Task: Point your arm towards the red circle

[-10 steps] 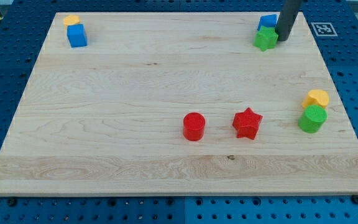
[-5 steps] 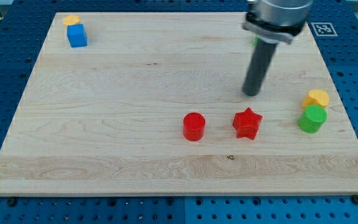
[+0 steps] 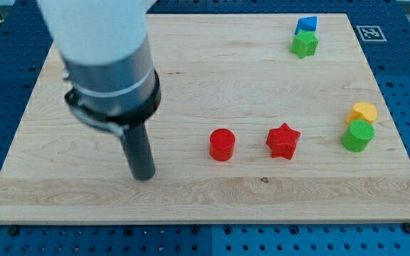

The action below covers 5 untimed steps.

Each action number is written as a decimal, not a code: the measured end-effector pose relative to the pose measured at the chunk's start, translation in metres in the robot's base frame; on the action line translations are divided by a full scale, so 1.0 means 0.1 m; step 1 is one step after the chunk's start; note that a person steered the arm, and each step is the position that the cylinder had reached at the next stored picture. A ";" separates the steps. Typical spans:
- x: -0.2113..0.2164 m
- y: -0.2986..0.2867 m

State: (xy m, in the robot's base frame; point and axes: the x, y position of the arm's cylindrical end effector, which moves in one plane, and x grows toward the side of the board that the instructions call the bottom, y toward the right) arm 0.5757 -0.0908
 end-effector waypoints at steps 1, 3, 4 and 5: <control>-0.25 0.15; -0.62 0.23; -0.03 0.33; 0.09 0.47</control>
State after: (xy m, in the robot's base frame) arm 0.5851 -0.0441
